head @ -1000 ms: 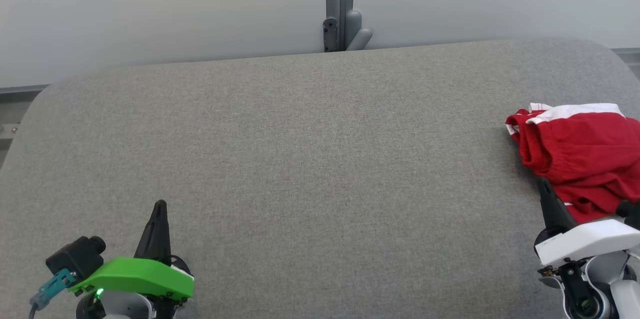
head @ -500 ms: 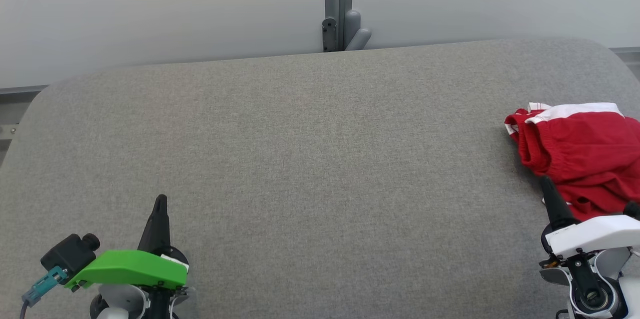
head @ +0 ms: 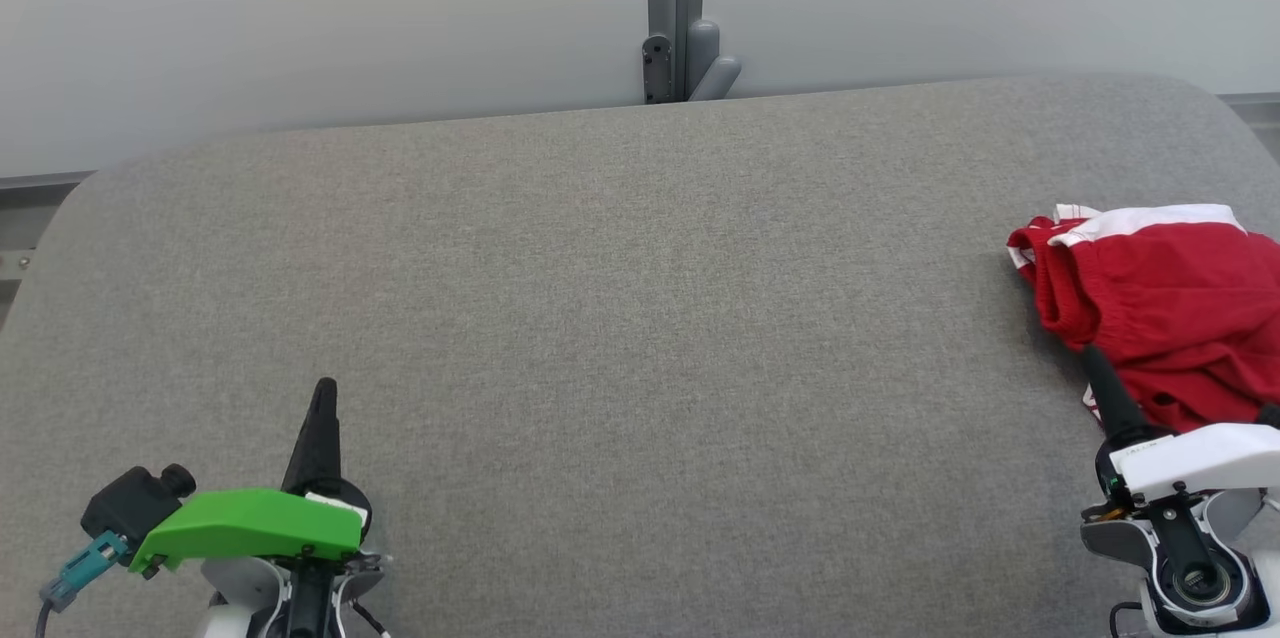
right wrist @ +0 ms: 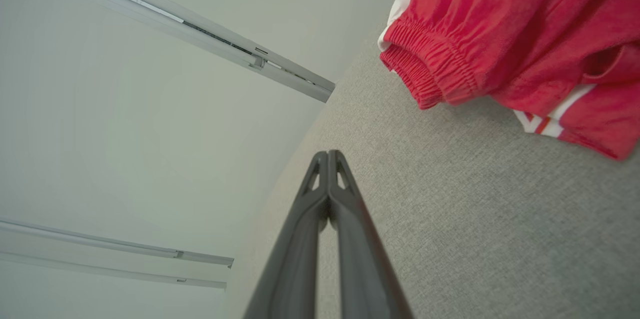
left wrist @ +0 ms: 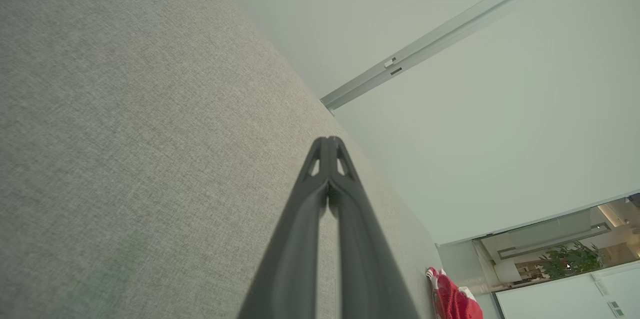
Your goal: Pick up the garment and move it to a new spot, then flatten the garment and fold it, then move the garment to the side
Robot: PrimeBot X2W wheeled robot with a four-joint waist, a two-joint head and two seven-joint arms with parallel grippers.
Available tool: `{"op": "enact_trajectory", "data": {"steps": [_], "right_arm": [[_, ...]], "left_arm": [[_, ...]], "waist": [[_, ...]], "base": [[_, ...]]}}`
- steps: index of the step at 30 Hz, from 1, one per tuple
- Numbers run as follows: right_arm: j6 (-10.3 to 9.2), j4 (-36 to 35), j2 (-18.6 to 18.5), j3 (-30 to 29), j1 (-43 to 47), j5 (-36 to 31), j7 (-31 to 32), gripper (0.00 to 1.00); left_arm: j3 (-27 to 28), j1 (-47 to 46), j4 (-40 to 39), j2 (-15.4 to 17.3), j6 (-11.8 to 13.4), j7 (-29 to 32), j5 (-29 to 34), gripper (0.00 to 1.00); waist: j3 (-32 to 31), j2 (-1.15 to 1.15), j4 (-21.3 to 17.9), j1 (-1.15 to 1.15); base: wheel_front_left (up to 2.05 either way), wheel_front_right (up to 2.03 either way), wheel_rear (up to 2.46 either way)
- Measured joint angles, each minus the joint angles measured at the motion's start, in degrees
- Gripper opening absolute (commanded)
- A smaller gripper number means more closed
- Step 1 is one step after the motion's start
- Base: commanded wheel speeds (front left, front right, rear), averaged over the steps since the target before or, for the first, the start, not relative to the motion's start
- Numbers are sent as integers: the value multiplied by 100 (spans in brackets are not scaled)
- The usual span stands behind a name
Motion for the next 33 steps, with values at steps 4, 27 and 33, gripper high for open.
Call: {"op": "enact_trajectory", "data": {"steps": [4, 27, 33], "right_arm": [[0, 52, 19, -53, -51, 211, 55, 0], [0, 318, 118, -313, -254, 1227, 335, 0], [0, 378, 140, -376, -289, 1468, 404, 0]], "left_arm": [[53, -40, 58, -53, -60, 29, -223, 0], [294, -217, 312, -319, -350, 141, -1149, 0], [363, -271, 375, -375, -442, 168, -1369, 0]], "waist": [[0, 0, -4, 0], [2, 0, -26, 0], [2, 0, -31, 0]], "base": [[0, 0, 0], [0, 0, 0], [0, 0, 0]]}}
